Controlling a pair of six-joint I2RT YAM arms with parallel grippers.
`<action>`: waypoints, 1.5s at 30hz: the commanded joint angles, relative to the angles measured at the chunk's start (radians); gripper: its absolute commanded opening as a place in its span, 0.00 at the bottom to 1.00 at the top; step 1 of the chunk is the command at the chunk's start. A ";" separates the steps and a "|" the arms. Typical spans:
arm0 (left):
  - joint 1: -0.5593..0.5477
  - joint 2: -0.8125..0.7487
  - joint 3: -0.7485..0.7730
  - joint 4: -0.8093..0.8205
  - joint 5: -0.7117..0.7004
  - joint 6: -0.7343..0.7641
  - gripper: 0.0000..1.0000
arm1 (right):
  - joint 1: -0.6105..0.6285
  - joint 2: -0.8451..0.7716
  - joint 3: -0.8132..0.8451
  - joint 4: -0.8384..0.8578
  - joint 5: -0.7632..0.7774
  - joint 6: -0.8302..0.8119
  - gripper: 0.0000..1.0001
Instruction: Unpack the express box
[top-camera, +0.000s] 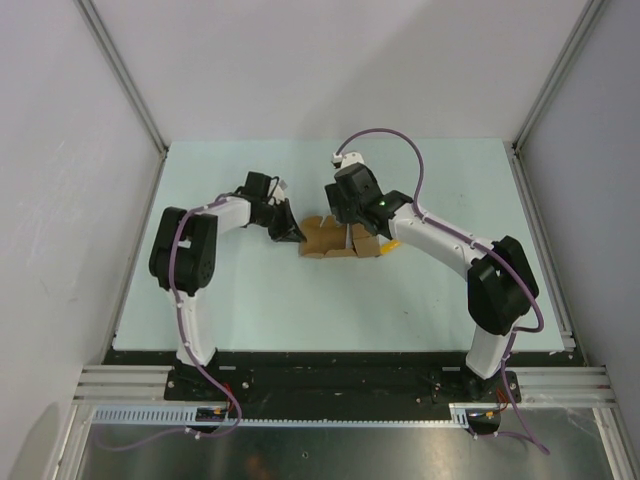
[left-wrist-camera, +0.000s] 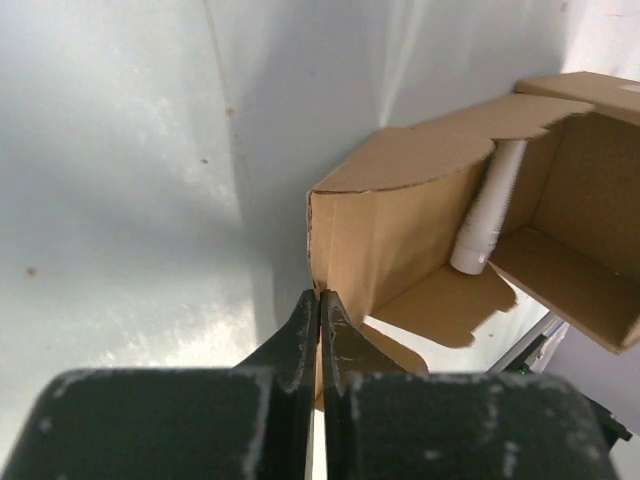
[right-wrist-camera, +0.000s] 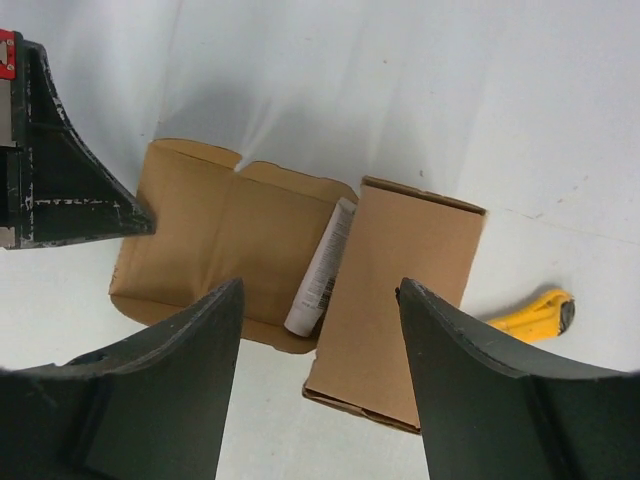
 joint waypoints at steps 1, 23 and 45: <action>0.002 -0.165 -0.010 -0.004 0.007 0.051 0.00 | 0.004 -0.032 0.043 0.050 -0.059 -0.007 0.66; 0.096 -0.417 -0.027 -0.102 0.184 0.009 0.00 | -0.056 0.041 0.041 0.050 -0.203 0.082 0.61; 0.182 -0.485 0.028 -0.139 0.359 -0.009 0.00 | -0.068 0.175 0.046 0.023 -0.243 0.117 0.45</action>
